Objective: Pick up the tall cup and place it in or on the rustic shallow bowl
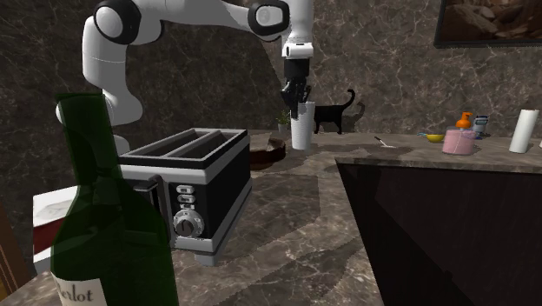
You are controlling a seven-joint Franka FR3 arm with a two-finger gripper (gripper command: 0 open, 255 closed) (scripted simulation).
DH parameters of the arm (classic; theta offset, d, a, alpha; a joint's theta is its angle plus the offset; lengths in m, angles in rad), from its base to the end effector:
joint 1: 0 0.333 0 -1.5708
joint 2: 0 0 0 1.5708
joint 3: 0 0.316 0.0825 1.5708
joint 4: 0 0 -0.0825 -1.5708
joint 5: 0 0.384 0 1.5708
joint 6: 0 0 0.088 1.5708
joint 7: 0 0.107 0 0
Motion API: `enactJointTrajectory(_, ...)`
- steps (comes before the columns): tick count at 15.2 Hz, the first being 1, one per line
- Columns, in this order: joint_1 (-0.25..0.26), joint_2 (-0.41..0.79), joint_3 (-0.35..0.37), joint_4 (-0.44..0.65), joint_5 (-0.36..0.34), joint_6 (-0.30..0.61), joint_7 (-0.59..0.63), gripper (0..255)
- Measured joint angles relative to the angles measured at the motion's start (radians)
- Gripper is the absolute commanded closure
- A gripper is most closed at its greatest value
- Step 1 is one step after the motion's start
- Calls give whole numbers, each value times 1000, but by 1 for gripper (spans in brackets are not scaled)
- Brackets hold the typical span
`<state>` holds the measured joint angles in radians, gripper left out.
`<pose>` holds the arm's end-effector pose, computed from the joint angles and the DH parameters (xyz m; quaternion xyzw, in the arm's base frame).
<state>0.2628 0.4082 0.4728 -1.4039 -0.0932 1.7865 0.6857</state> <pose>0.5382 0.4057 0.4931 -0.9988 -0.0169 0.0225 0.0402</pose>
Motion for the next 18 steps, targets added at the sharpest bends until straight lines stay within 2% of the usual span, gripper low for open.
enactJointTrajectory(9,18,14,3,138,-5,-124,6,255)
enactJointTrajectory(12,14,-53,17,70,19,-117,26,255)
enactJointTrajectory(18,-9,-277,50,-177,118,-69,49,255)
